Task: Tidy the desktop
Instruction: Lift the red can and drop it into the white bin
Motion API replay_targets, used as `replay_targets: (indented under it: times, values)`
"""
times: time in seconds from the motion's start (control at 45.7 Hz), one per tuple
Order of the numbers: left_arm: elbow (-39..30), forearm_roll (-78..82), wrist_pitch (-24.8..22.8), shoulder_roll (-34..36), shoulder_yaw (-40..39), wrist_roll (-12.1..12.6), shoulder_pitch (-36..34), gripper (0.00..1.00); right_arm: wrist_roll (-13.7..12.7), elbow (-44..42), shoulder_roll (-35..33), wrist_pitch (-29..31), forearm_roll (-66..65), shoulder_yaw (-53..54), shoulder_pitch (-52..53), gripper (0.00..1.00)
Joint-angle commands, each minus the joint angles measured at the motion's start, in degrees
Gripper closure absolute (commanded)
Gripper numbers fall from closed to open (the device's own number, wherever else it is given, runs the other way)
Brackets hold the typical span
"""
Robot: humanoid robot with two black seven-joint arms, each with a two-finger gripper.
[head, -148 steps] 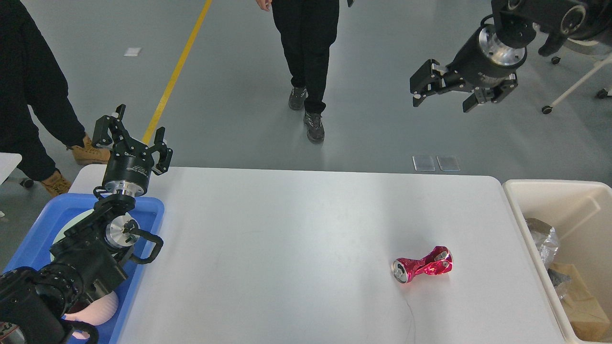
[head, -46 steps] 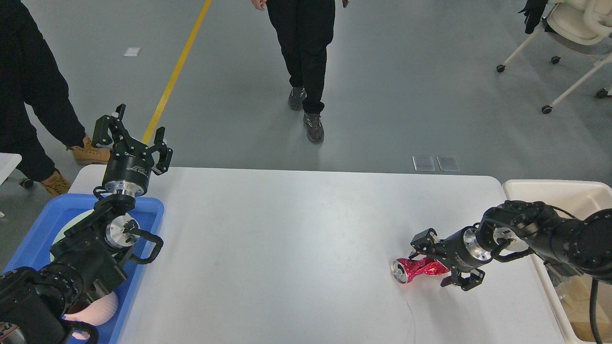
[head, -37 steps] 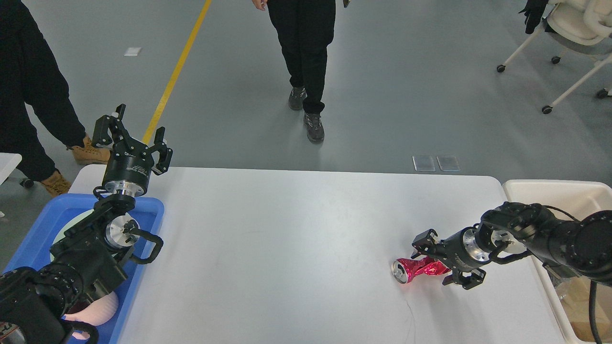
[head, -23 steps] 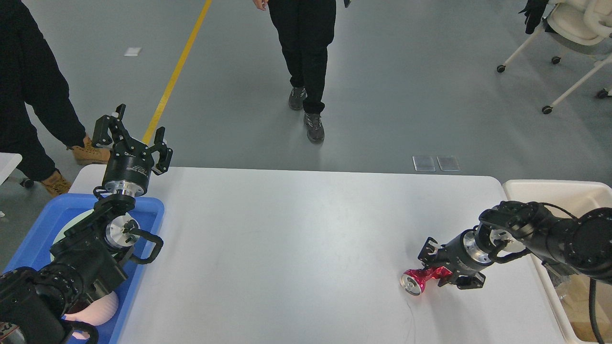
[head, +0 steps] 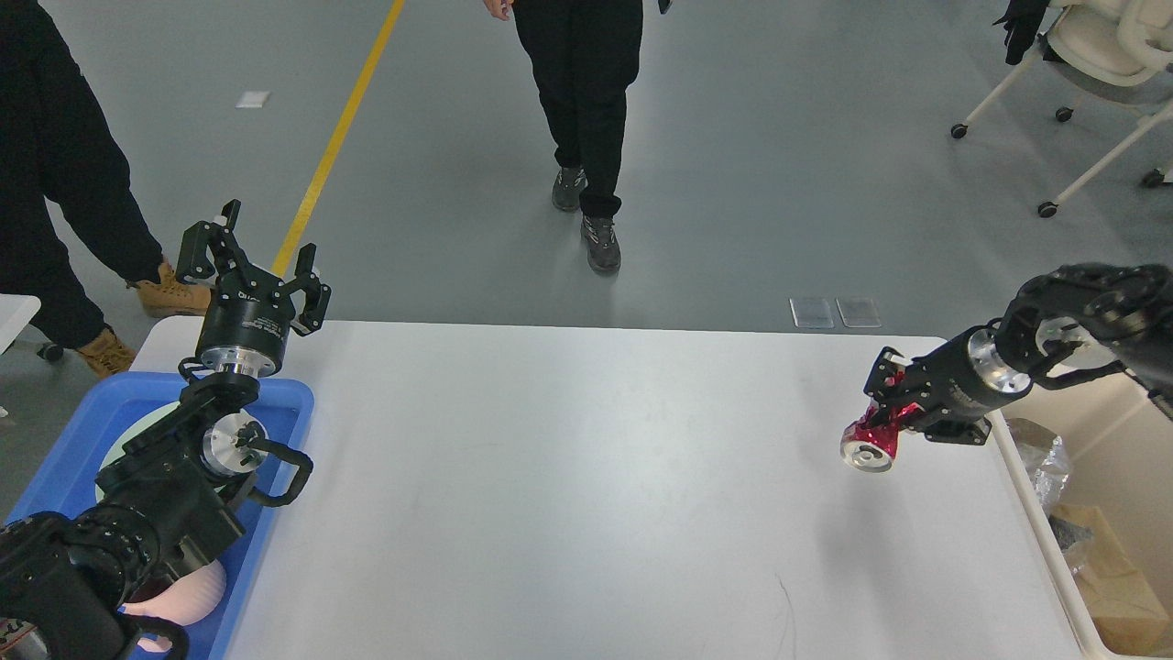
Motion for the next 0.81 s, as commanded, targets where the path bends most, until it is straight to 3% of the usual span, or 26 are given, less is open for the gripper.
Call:
replay_targets:
  times: [0.0,0.153,0.372,0.787]
  values:
    - [0.0,0.0,0.0,0.0,0.0,0.0,0.0,0.04,0.0,1.9,-3.8,5.5,-0.2,-1.7,9.2,1.0]
    - [0.0,0.0,0.0,0.0,0.0,0.0,0.0,0.04,0.0,4.2,-7.1,11.7,-0.3,-3.8,21.7,1.0]
    - [0.0,0.0,0.0,0.0,0.0,0.0,0.0,0.04,0.0,4.2,-8.5,11.7,-3.5,-4.1,33.2,1.0]
    - [0.0,0.0,0.0,0.0,0.0,0.0,0.0,0.04,0.0,1.1,-9.9,11.7,-9.5,-4.3,32.2,1.0]
